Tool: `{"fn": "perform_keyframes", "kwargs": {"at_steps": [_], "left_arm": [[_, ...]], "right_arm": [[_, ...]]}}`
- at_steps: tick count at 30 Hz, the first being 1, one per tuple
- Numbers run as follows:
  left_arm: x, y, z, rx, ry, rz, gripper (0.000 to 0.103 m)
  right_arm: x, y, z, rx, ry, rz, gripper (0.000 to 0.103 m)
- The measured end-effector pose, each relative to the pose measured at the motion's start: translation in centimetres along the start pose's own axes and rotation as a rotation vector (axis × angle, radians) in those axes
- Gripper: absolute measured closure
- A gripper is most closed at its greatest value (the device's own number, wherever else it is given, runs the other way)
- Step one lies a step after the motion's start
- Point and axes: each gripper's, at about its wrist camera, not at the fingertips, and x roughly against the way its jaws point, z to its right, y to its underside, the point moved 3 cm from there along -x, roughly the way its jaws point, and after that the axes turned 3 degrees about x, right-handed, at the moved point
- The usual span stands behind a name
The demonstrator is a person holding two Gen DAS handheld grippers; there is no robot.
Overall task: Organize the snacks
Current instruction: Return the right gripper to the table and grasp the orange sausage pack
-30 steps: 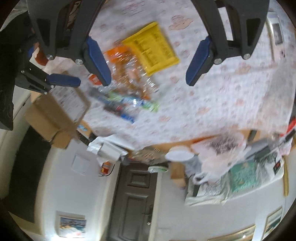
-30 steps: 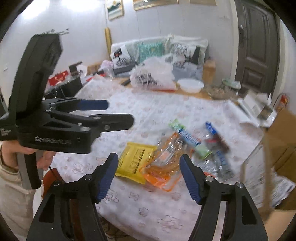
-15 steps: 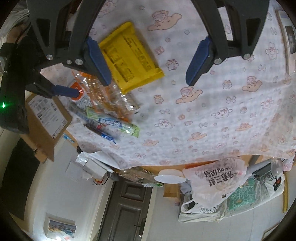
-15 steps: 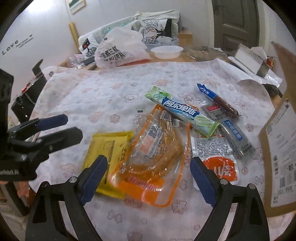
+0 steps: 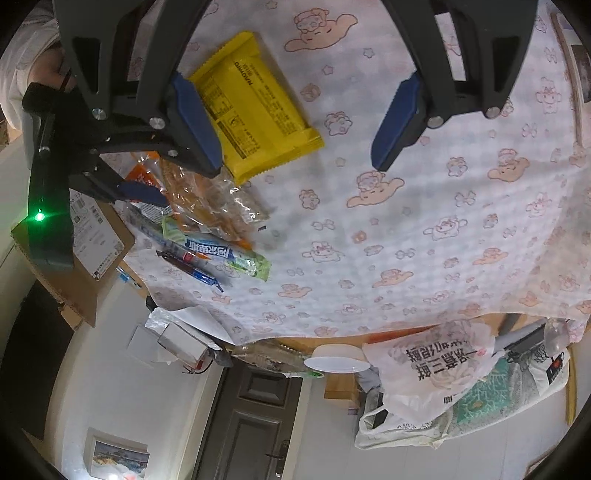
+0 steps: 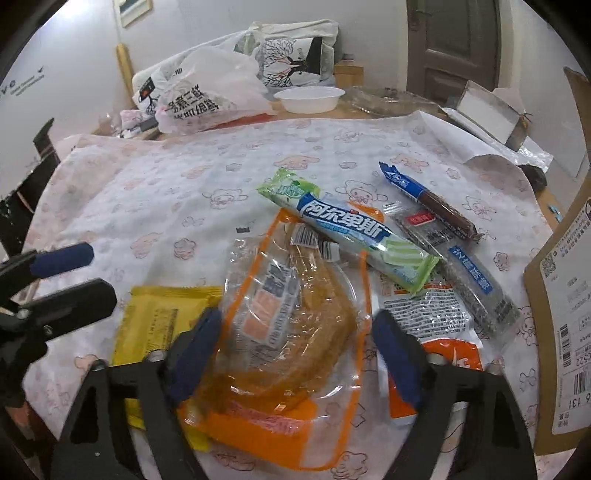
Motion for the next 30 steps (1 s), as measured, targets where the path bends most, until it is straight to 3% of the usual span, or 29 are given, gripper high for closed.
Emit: {"fn": "perform_keyframes", "kwargs": {"at_steps": [6,15,19,25,28,30], "left_arm": [[0.4,0.0,0.5,-0.008,0.01,0.003,0.021],[1.0,-0.1,1.8,-0.029,0.024,0.011,0.021],[1.1,-0.3,2.4,-0.035,0.033,0.015,0.021],[1.1,-0.1,3.5,-0.05,0.037,0.006,0.021],[1.1,0.0,3.7,-0.051,0.037,0.002,0.021],[1.1,0.1,3.8,-0.053,0.037,0.0,0.021]], "right_arm": [[0.8,0.3,-0.2,0.075,0.011,0.001,0.034],[3.2,2.0,1.7,0.159,-0.096,-0.046,0.039],[3.3,2.8,1.6,0.179,-0.077,-0.088,0.036],[2.8,3.1,1.2,0.155,-0.058,-0.056,0.028],[2.8,3.0,1.0,0.148,-0.047,-0.05,0.033],[3.0,3.0,0.9,0.152,-0.035,-0.045,0.042]]}}
